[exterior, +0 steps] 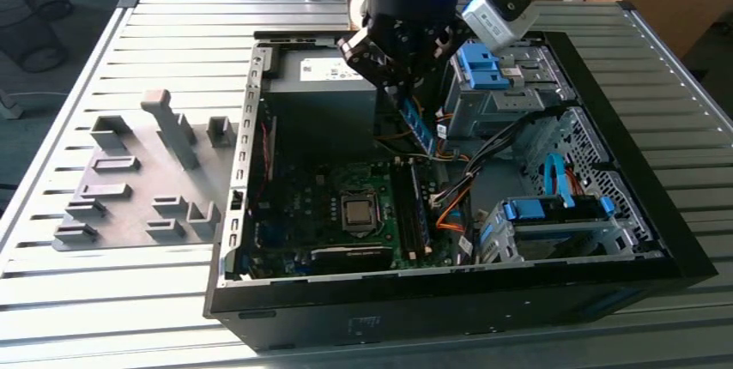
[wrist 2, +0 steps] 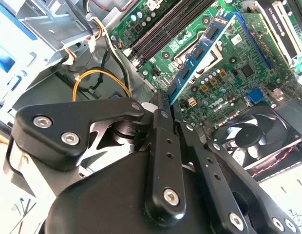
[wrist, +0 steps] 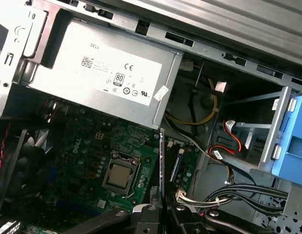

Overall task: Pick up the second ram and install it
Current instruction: 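Insert the second ram into the second slot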

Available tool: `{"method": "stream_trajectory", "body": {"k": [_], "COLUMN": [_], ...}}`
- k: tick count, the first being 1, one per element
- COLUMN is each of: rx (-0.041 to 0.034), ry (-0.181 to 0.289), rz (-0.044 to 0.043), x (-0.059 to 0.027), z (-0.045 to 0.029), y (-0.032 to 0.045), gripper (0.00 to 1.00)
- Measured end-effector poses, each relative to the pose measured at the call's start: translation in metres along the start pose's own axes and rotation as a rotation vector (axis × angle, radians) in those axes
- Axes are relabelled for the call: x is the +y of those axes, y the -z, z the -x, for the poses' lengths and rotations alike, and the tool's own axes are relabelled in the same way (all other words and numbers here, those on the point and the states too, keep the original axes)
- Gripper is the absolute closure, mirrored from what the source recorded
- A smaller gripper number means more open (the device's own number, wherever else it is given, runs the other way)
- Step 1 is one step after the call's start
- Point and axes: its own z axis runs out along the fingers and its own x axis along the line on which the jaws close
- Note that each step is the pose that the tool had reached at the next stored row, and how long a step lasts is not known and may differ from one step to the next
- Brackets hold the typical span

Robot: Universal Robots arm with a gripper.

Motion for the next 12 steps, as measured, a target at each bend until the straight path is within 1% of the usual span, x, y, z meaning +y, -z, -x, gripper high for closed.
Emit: {"method": "stream_trajectory", "body": {"k": [6,12], "rx": [-0.0001,-0.0007], "ry": [-0.004,-0.042], "rz": [-0.0002,-0.0018], "x": [0.0,0.0], "z": [0.0,0.0], "y": [-0.0001,-0.0004], "gripper": [0.86,0.86]}}
